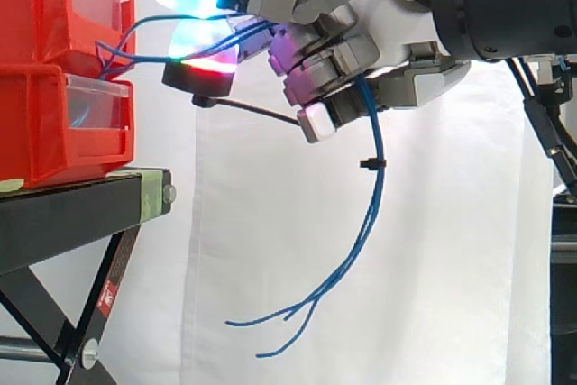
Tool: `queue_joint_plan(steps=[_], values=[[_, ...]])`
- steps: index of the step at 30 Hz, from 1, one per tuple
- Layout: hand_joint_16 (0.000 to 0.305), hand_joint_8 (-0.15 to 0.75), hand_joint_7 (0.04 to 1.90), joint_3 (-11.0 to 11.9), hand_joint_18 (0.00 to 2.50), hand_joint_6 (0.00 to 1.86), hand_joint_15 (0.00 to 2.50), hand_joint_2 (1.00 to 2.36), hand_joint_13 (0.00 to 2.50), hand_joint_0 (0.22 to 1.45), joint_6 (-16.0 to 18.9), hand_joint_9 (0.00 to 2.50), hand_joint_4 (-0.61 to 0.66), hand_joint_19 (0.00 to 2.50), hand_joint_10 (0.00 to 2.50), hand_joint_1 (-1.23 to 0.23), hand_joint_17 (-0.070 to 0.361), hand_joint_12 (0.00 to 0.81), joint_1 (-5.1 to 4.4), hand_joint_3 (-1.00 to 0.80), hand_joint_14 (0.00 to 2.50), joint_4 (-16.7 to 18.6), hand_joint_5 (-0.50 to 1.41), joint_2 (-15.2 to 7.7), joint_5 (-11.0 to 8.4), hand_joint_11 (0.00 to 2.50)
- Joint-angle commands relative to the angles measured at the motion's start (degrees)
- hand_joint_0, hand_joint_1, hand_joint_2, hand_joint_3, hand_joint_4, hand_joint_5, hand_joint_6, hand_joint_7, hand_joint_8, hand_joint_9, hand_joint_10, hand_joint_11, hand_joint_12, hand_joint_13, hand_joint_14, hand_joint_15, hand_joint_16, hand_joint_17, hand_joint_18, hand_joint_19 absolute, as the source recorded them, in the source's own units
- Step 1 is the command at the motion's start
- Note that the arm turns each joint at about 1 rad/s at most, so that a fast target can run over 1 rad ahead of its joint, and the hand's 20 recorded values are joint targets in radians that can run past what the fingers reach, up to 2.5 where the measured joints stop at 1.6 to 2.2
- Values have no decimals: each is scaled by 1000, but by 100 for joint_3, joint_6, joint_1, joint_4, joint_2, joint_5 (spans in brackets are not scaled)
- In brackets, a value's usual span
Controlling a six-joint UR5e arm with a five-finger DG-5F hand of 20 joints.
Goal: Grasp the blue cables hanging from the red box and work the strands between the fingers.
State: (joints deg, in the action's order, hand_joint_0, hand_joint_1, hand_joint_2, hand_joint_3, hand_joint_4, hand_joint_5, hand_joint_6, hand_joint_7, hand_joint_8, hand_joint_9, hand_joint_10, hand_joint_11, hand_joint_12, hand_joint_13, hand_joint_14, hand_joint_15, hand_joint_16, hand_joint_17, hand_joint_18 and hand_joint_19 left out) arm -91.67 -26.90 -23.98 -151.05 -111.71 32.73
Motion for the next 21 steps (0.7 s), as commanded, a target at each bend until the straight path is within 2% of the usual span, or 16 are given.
queue_joint_plan(steps=[1, 14, 21], values=[[238, 445, 1304, 0, 2500, 644, 1811, 1000, 2057, 817, 1, 1770, 238, 718, 2500, -564, 178, 688, -1, -1000, 2500, 49, 315, 0, -100, 2500], [238, 445, 1258, 0, 2500, 746, 1811, 1000, 2057, 791, -17, 1770, 212, 718, 2500, -640, 178, 688, -1, -1000, 2500, 163, 206, 0, -250, 2500], [238, 445, 1174, 0, 2500, 953, 1811, 1000, 2057, 827, -17, 1770, 196, 718, 2500, -726, 178, 688, 8, -1000, 2500, 225, 22, 0, -338, 2500]])
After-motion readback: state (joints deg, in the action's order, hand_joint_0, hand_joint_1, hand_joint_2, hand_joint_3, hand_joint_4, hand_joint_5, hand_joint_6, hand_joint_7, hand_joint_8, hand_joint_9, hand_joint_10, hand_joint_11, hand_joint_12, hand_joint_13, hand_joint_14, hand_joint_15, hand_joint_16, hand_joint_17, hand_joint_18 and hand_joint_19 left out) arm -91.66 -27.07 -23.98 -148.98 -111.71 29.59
